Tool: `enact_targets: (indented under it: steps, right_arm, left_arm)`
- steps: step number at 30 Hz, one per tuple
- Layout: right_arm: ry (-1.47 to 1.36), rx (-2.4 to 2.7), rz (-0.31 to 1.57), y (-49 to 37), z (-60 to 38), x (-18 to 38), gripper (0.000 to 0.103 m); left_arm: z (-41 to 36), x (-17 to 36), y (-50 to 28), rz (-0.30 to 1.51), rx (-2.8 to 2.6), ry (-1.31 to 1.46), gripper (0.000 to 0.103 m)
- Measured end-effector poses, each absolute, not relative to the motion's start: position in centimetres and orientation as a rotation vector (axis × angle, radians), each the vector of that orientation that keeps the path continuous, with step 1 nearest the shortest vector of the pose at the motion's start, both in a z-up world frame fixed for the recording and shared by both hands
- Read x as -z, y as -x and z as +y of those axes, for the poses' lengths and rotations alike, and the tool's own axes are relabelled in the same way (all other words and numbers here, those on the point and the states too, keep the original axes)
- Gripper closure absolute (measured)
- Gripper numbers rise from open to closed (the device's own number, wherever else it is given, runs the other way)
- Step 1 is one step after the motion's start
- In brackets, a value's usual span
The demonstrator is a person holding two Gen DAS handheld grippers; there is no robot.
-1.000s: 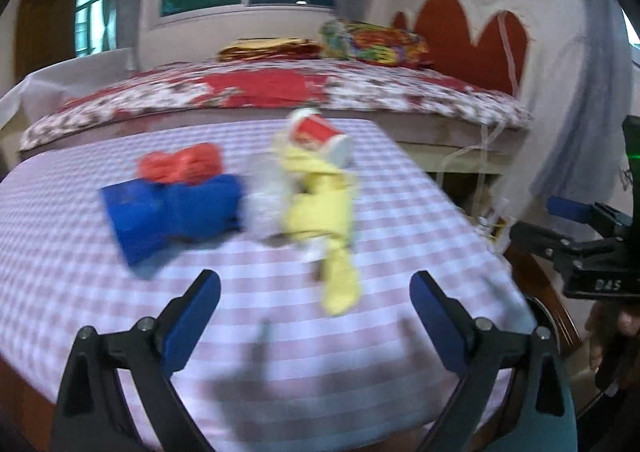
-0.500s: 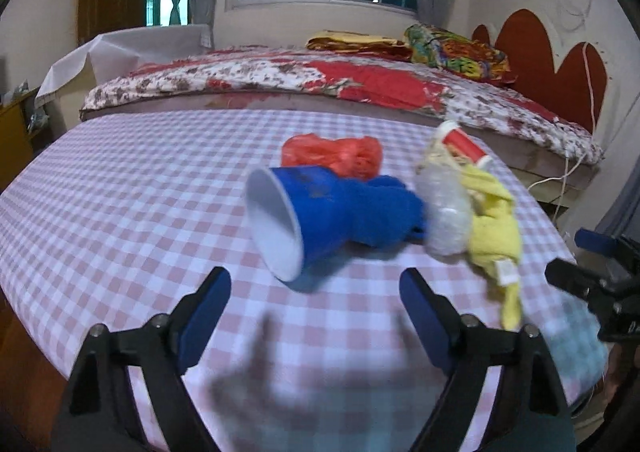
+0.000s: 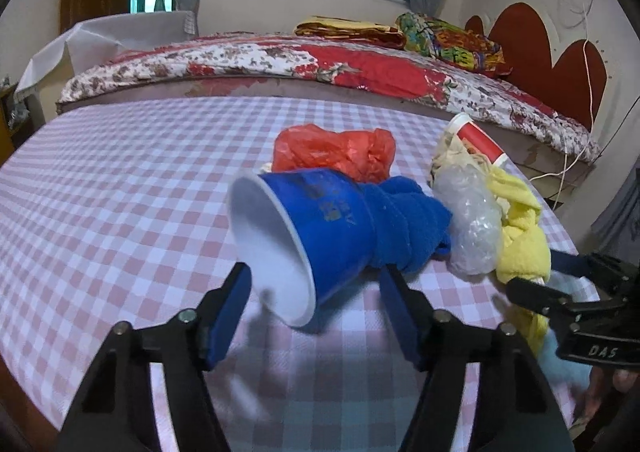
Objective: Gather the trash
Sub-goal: 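Grasp the blue cup with the left tool while the right grasps the yellow cloth, then carry the blue cup and yellow cloth toward the black bin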
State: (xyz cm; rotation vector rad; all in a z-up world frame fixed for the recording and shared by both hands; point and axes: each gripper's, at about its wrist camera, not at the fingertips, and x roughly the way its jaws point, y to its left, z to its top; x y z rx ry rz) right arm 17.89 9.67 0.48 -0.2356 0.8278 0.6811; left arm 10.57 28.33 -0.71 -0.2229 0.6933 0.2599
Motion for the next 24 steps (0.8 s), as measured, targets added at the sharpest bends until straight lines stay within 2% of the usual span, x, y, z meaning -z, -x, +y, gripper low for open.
enact_targets:
  steps: [3, 5, 6, 8, 12, 16, 24]
  right_arm:
    - [0.242, -0.681, 0.841, -18.1, 9.9, 0.0, 0.035]
    - [0.248, -0.68, 0.85, -18.1, 10.0, 0.2, 0.043]
    - [0.247, -0.678, 0.851, -18.2, 10.0, 0.2, 0.046]
    - [0.247, -0.68, 0.853, -18.2, 9.9, 0.2, 0.047]
    - [0.235, -0.687, 0.855, -18.3, 9.7, 0.1, 0.053]
    - [0.226, -0.693, 0.842, -18.2, 9.3, -0.2, 0.064]
    - [0.213, -0.693, 0.798, -17.5, 7.8, -1.4, 0.068]
  left_arm:
    - [28.9, 1.1, -11.2, 0.703, -0.234, 0.267, 0.046]
    - [28.9, 1.1, -11.7, 0.704, -0.22, 0.273, 0.065]
    - [28.9, 1.2, -11.9, 0.706, -0.212, 0.275, 0.07]
    - [29.0, 1.3, -12.1, 0.711, -0.194, 0.291, 0.091]
    - [28.8, 0.7, -11.9, 0.692, -0.179, 0.303, 0.097]
    - [28.3, -0.1, -11.6, 0.668, -0.18, 0.277, 0.098]
    - [26.4, -2.2, -10.5, 0.589, -0.189, 0.237, 0.099]
